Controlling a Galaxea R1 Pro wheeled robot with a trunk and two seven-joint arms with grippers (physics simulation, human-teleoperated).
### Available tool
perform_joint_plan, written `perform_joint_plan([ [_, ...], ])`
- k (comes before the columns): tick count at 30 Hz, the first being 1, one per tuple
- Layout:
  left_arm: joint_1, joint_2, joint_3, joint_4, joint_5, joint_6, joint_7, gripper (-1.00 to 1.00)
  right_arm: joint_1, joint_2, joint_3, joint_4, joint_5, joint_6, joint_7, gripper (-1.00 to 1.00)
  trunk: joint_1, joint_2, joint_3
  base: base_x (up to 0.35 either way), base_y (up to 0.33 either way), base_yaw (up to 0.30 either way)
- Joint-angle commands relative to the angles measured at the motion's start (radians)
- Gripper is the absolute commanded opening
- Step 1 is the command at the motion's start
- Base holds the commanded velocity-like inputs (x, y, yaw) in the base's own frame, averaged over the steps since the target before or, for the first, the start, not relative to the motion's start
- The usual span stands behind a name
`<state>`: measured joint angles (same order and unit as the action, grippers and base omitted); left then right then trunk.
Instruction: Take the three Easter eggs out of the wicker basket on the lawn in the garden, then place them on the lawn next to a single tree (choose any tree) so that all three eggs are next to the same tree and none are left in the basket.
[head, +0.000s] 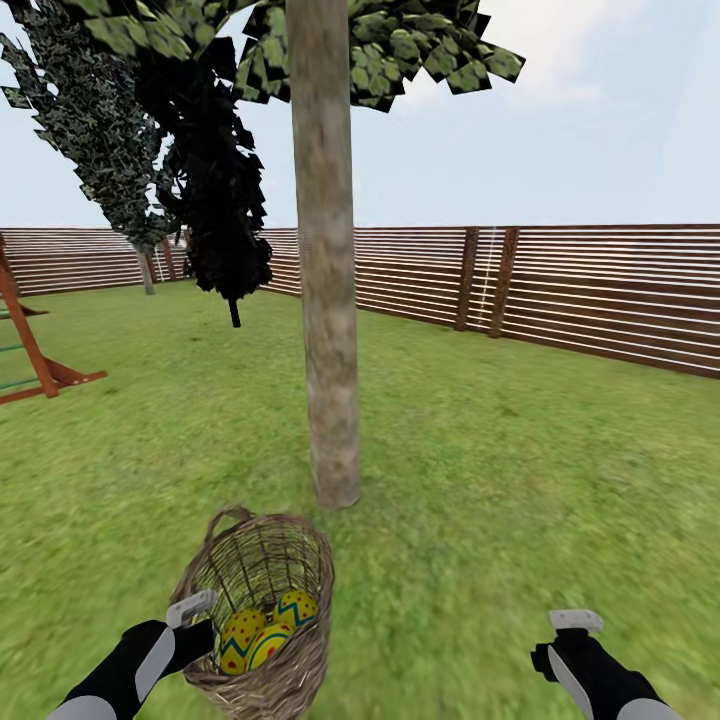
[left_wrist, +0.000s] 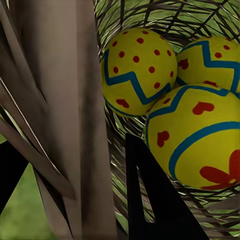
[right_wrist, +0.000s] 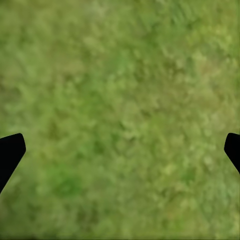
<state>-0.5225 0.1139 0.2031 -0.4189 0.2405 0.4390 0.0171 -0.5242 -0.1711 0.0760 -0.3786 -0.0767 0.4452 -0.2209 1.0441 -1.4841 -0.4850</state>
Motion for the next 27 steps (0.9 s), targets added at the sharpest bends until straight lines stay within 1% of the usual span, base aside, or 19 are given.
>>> perform_joint_plan([
  [1, -0.001, 0.000, 0.004, -0.003, 0.013, 0.006, 0.002, -1.00, 0.000, -0.001, 0.008, -0.002, -0.008, 0.006, -0.006, 1.00, 0.004, -0.008, -0.004, 0.000, 0.000, 0.000],
  [27, -0.001, 0.000, 0.004, -0.003, 0.013, 0.006, 0.001, -1.00, 0.000, 0.000, 0.008, -0.002, -0.008, 0.006, -0.006, 1.00, 0.104, -0.190, -0.086, 0.000, 0.000, 0.000],
])
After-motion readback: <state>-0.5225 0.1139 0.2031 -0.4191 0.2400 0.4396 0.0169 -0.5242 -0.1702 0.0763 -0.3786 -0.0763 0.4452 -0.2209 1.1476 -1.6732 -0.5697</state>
